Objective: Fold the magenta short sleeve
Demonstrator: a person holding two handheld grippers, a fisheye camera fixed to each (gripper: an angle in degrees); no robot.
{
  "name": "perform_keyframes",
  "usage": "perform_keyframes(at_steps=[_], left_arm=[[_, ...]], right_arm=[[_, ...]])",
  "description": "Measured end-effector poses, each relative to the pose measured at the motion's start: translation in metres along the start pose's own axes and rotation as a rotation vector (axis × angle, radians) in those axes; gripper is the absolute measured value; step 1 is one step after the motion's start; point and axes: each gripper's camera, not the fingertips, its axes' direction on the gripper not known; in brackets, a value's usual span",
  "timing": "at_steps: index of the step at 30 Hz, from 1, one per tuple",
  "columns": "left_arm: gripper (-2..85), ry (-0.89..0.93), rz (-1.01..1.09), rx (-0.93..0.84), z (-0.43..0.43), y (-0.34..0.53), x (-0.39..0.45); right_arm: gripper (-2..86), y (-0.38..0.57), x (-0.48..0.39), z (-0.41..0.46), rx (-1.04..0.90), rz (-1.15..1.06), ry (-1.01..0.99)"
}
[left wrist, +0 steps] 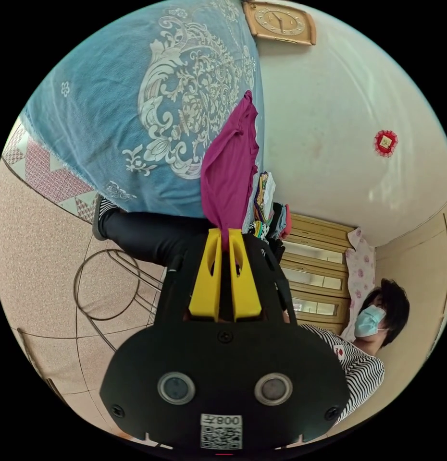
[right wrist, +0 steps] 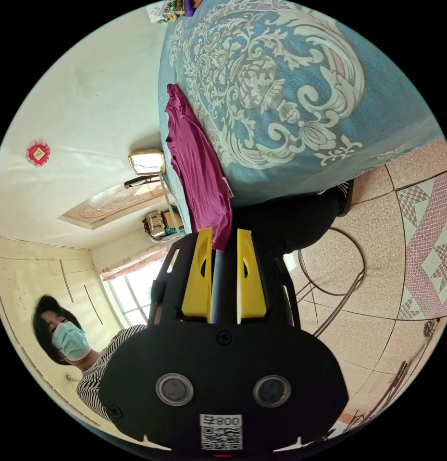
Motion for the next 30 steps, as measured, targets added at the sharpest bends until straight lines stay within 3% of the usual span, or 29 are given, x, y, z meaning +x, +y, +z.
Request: perform_keyframes(at_steps=[5,12,30], left_arm=[[2.9,-0.002,0.003,-0.014,-0.007,0.000,-0.001],[2.9,0.016,0.011,-0.011,-0.020,0.000,0.000],[2.8,0.095,0.210,0.064,-0.085,0.002,0.053]], right_arm=[[10.3,0.001,-0.013,0.024,-0.017,-0.006,0.095],[3.6,0.007,-0.026,0.031,-0.019,-0.042,0.208],[0.8,0.061,-0.078,-0.060,0.066,-0.382,-0.010]])
